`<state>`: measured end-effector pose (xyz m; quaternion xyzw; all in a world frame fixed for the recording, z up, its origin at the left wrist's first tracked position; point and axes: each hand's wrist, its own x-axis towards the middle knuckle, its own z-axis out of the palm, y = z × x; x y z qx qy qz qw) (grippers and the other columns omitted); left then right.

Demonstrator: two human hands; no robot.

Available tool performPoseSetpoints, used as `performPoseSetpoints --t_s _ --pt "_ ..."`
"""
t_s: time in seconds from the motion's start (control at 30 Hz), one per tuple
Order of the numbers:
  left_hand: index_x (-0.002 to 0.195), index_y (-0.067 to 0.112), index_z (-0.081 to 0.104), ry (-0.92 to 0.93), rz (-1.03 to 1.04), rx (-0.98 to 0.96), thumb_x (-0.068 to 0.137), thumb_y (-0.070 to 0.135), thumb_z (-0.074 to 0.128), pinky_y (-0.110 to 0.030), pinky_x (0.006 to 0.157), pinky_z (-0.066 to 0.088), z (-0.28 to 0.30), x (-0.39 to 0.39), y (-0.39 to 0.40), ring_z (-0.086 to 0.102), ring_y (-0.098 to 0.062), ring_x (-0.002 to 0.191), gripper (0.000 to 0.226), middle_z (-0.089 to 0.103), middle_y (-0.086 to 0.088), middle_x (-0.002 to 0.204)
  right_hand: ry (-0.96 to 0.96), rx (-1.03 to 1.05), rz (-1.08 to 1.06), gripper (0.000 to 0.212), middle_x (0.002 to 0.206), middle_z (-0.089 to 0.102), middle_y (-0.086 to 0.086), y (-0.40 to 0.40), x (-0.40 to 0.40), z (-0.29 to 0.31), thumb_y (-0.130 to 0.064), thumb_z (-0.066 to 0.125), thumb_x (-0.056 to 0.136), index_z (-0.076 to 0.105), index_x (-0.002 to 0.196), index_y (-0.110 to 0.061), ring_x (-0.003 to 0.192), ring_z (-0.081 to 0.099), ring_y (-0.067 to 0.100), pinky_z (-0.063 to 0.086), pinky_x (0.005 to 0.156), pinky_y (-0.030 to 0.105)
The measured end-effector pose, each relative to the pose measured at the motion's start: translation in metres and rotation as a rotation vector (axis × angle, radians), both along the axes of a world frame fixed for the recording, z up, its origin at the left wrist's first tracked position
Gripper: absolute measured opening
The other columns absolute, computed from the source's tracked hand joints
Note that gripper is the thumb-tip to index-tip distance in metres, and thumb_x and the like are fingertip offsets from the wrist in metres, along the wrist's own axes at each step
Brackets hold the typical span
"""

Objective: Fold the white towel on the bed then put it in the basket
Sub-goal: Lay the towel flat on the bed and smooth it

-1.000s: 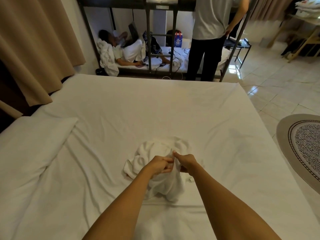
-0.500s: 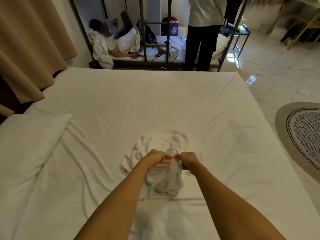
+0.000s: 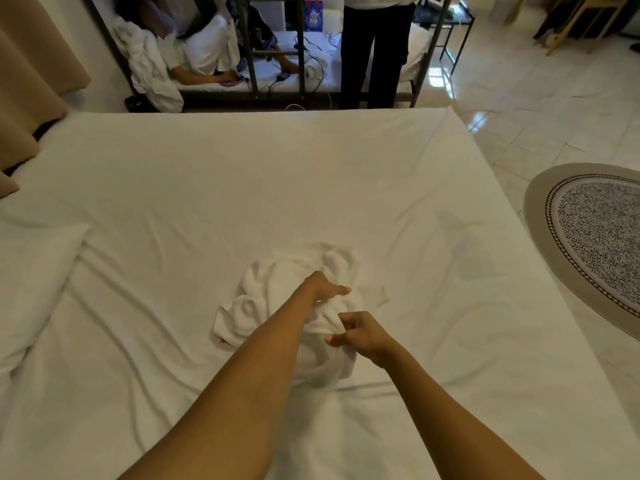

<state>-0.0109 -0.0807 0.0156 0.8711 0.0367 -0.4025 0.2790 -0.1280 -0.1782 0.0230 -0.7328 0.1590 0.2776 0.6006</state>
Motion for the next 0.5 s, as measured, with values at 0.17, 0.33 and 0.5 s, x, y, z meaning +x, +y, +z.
performPoseSetpoints --t_s 0.17,0.33,0.5 --pt "0.134 -0.001 0.044 -0.061 -0.121 0.195 0.079 0.030 0.076 -0.030 0.100 0.045 -0.019 0.002 -0.023 0.052 -0.028 0.127 0.071 0.054 -0.013 0.136 0.069 0.063 0.021 0.025 0.082 0.064 0.015 -0.004 -0.012 -0.010 -0.010 0.077 0.067 0.071 0.086 0.006 0.078 0.058 0.027 0.052 0.080 0.041" --pt "0.125 -0.003 0.053 -0.116 0.017 0.229 0.091 0.010 0.056 -0.031 0.090 0.052 -0.028 -0.001 -0.016 0.062 -0.031 0.114 0.036 0.060 -0.018 0.126 0.104 0.063 0.012 0.020 0.098 0.075 0.011 -0.010 -0.024 -0.010 -0.004 0.075 0.072 0.079 0.084 -0.019 0.097 0.067 0.028 0.053 0.095 0.039" --pt "0.114 -0.005 0.056 0.114 0.490 -0.072 0.092 0.005 0.053 -0.033 0.086 0.053 -0.030 0.015 0.005 0.062 -0.030 0.106 0.024 0.060 -0.016 0.111 0.074 0.022 -0.014 0.020 0.104 0.070 0.007 -0.012 -0.032 -0.013 -0.010 0.063 0.084 0.071 0.100 -0.019 0.098 0.063 0.025 0.052 0.094 0.041"
